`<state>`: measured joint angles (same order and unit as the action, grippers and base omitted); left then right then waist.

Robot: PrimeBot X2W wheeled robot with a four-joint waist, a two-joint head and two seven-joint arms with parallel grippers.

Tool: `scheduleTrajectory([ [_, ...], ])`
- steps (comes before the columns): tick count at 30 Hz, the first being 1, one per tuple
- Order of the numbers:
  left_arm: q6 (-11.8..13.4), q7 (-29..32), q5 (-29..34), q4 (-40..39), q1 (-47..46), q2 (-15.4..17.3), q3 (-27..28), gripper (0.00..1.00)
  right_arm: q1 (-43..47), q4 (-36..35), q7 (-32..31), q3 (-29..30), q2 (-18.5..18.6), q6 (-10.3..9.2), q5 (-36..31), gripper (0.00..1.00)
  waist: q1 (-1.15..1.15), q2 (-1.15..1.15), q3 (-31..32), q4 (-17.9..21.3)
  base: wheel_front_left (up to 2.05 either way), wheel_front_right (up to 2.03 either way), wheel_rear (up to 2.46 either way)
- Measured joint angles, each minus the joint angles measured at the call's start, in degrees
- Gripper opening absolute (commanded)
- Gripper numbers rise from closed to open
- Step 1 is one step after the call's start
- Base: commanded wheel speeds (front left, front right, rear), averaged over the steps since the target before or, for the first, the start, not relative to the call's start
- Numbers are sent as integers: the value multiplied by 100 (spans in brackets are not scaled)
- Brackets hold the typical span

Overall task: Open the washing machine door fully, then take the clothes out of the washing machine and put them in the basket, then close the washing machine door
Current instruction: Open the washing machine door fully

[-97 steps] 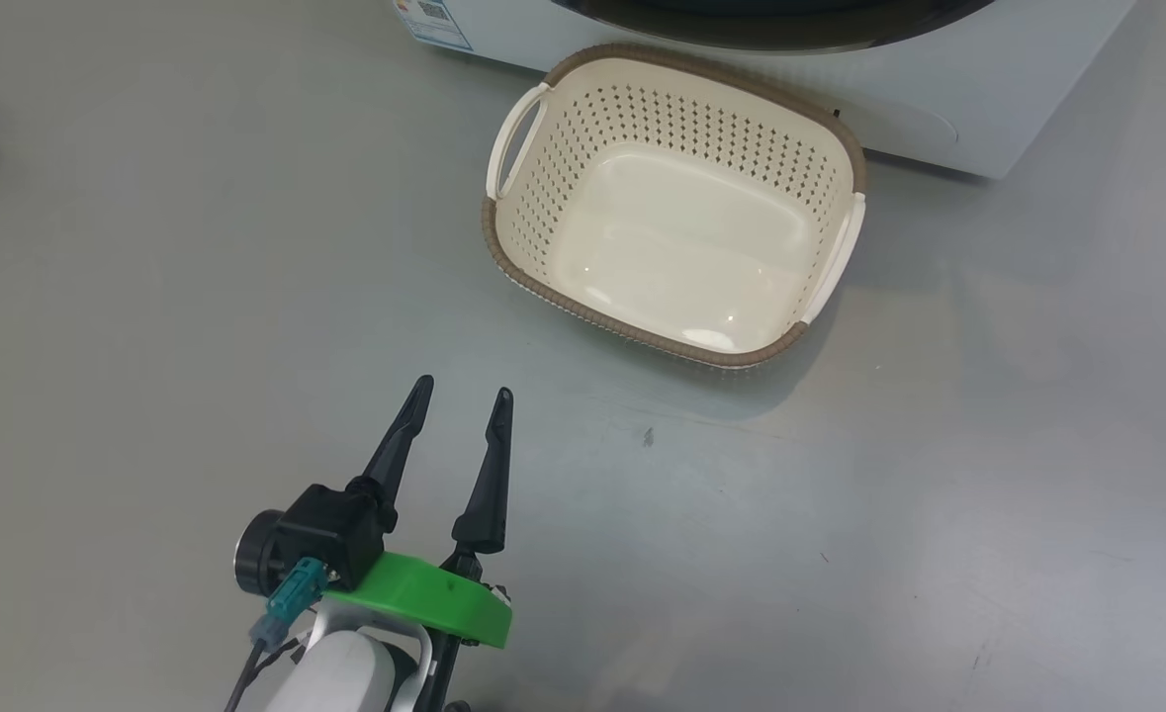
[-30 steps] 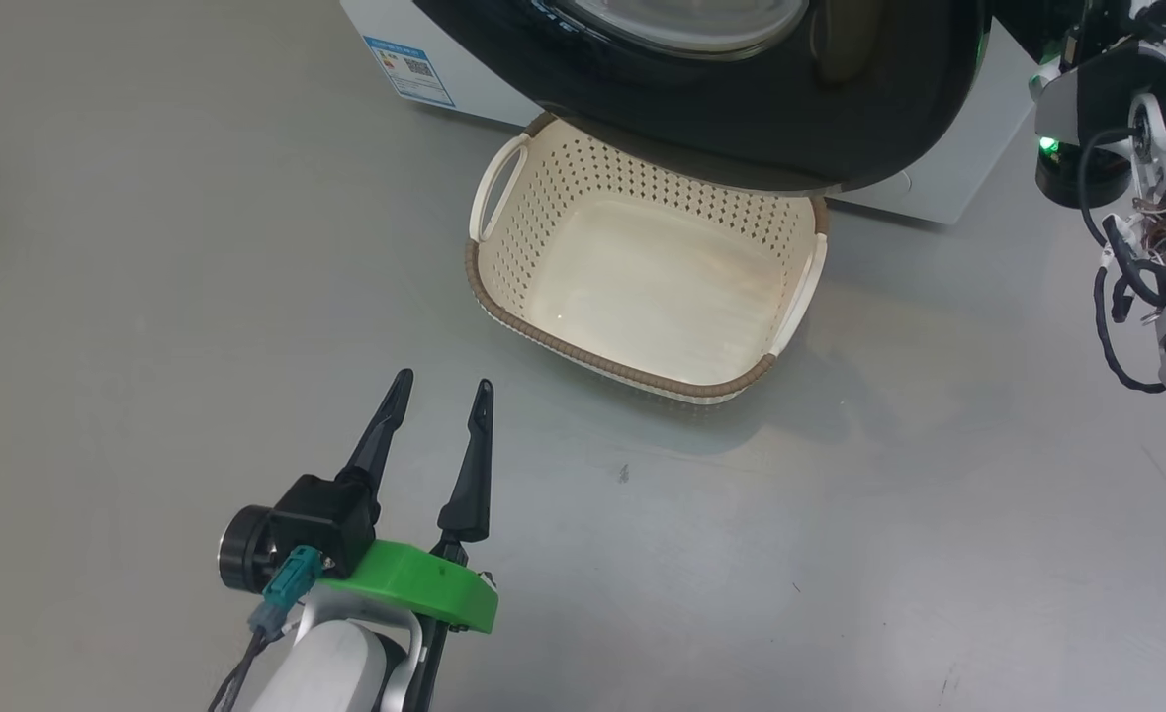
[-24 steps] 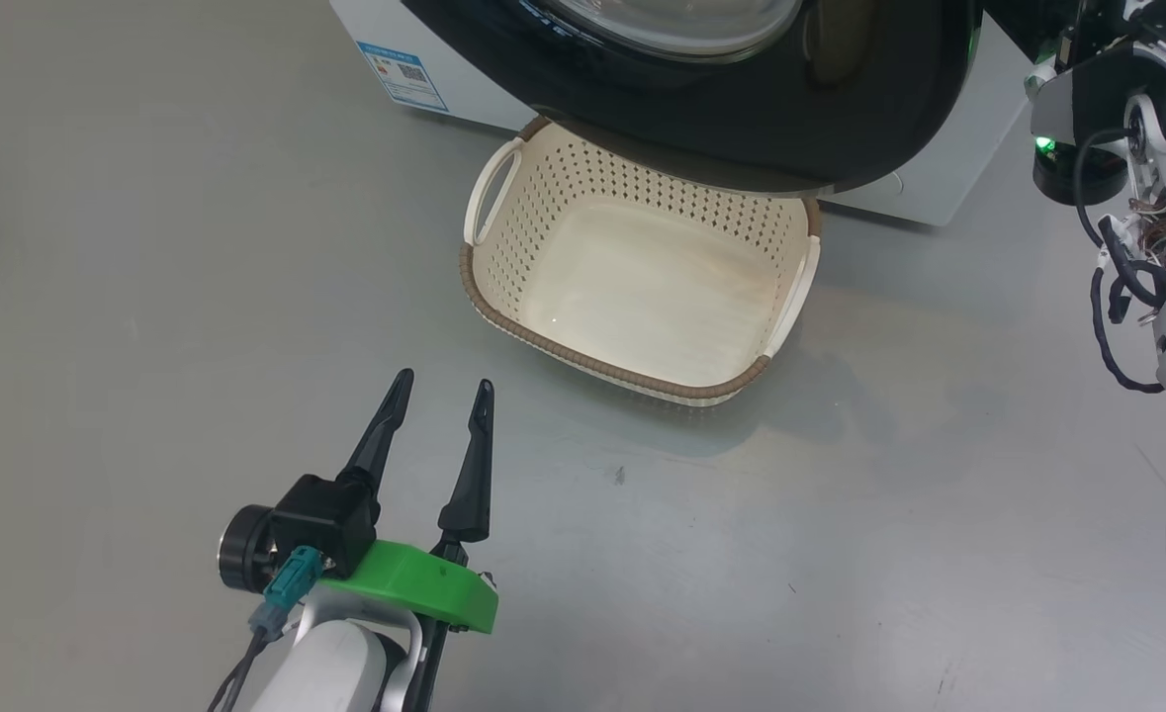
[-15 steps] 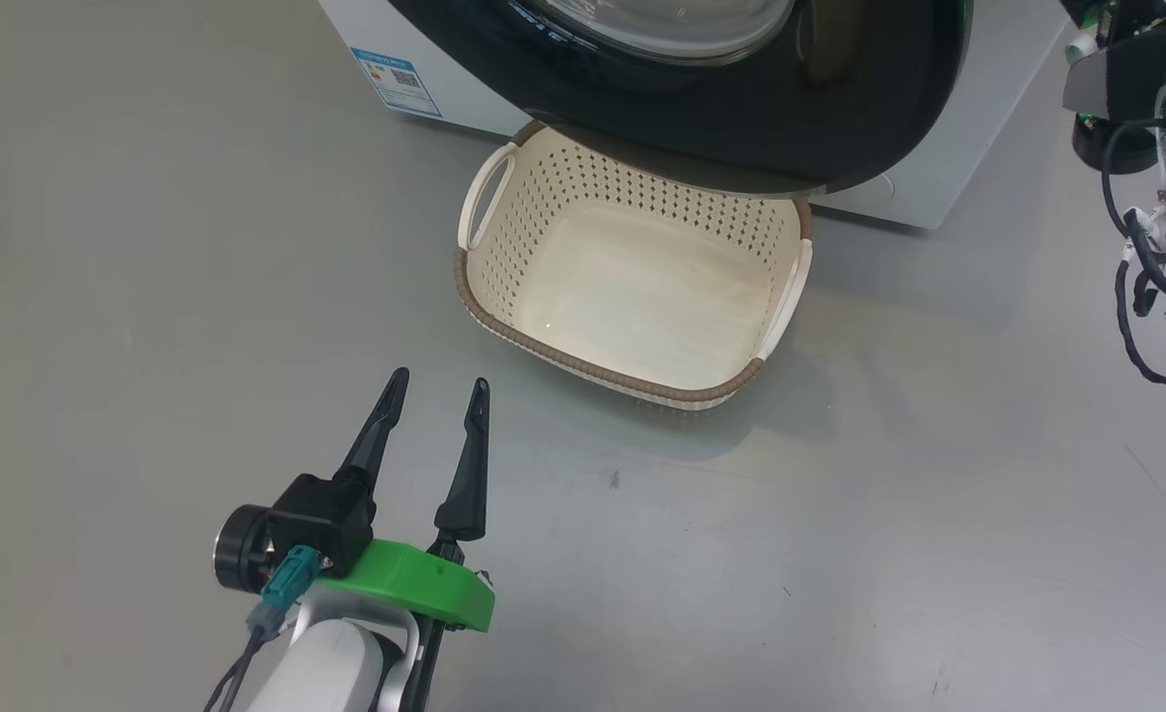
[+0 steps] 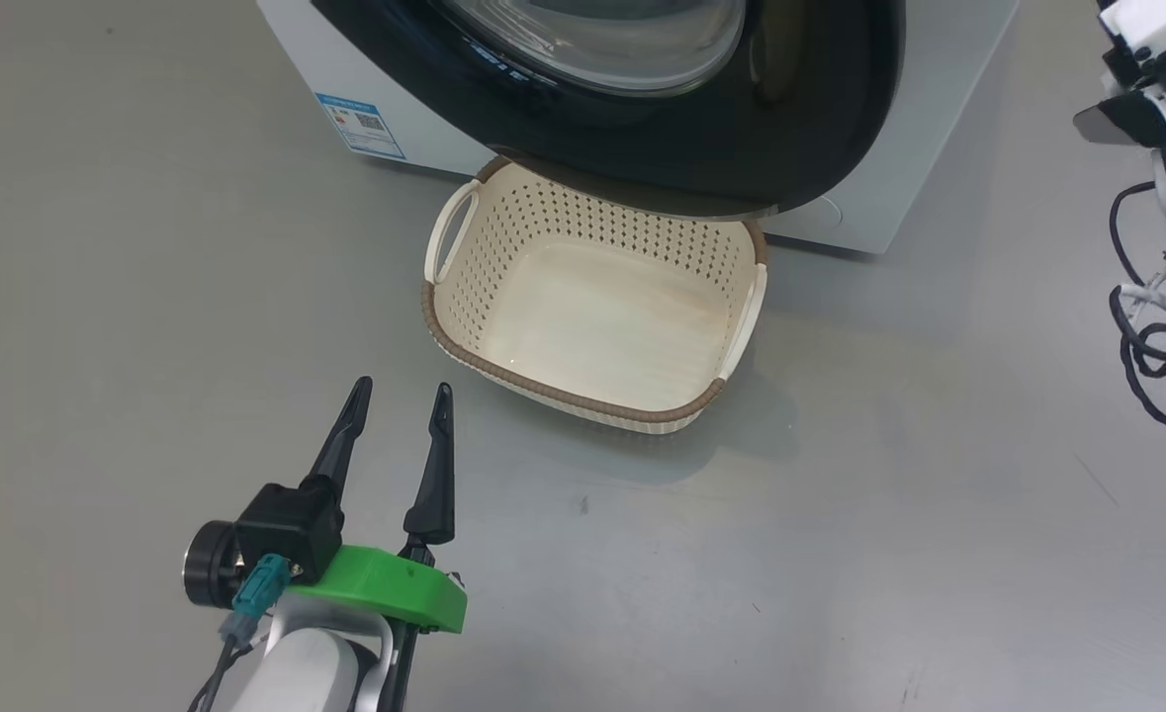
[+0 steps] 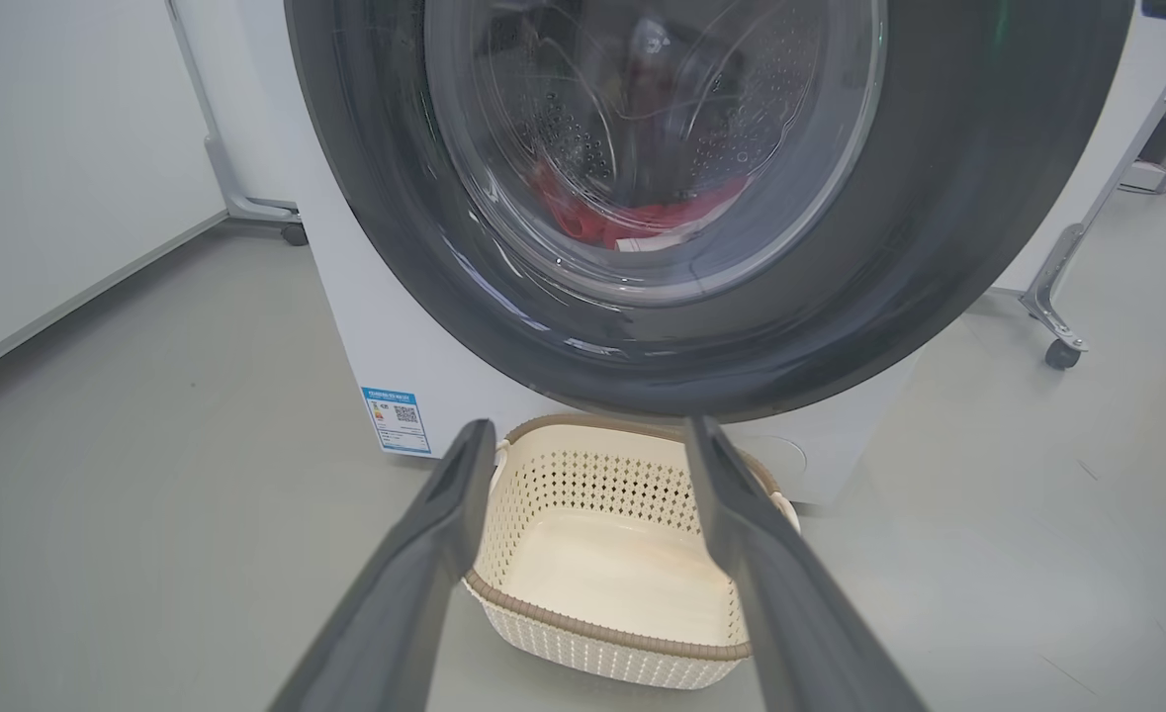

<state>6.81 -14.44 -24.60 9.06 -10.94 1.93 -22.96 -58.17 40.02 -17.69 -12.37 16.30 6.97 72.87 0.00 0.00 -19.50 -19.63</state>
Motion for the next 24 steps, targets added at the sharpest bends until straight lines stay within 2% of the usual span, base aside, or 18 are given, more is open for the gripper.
scheduleTrajectory([
  [10,0,0,110,76,112,3,144,100,907,-656,1107,-666,174,1,-1088,0,0,0,261,273,0,0,0],
  [24,1,0,205,96,421,10,347,100,2443,-1114,2337,-971,180,1,-1740,0,0,0,746,556,0,0,0],
])
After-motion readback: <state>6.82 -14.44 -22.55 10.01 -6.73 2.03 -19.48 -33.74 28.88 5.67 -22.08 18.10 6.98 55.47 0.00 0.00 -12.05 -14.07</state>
